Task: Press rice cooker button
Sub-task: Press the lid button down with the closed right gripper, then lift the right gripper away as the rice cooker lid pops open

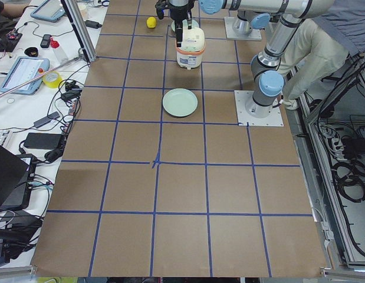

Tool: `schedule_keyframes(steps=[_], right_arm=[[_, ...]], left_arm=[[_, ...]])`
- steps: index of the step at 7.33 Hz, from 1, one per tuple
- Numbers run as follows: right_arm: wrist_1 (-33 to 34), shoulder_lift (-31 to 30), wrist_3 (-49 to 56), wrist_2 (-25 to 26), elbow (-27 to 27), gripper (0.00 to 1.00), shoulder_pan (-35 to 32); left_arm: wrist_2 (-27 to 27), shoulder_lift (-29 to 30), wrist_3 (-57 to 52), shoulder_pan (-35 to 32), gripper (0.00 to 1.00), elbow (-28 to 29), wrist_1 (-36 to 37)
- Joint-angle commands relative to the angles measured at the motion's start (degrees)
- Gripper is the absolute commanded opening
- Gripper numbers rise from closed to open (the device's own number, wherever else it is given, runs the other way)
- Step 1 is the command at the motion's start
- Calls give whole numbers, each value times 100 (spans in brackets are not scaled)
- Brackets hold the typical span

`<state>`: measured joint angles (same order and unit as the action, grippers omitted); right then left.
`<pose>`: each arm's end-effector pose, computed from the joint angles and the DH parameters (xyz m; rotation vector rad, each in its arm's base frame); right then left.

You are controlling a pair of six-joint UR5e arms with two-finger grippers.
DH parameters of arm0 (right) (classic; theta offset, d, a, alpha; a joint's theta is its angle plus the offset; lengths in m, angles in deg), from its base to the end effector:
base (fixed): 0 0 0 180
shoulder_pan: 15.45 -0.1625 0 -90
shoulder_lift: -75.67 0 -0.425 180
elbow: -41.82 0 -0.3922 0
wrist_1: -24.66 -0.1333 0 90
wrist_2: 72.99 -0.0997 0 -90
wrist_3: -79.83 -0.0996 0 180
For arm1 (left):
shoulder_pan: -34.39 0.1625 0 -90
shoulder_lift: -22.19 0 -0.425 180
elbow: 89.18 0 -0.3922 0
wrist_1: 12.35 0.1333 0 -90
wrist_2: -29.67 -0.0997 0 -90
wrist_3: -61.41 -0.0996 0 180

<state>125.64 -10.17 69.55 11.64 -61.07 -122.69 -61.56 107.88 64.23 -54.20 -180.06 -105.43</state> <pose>0.2828 -0.4300 0.3622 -0.1787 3.0646 0.1923 -0.1198 -0.4630 0.5108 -0.1153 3.1181 -0.0099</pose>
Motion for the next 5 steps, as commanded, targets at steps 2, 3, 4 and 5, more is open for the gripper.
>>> schedule_keyframes(steps=[2, 3, 4, 5], right_arm=[[-627, -3, -71, 378, 1046, 100, 385], [-1040, -12, 24, 318, 1512, 100, 867], [-1210, -21, 304, 308, 1839, 100, 1185], [-1220, -21, 568, 378, 2016, 100, 1362]], left_arm=[[0, 0, 8, 0, 100, 0, 0], [0, 0, 0, 0, 100, 0, 0], [0, 0, 0, 0, 100, 0, 0], [0, 0, 8, 0, 100, 0, 0]])
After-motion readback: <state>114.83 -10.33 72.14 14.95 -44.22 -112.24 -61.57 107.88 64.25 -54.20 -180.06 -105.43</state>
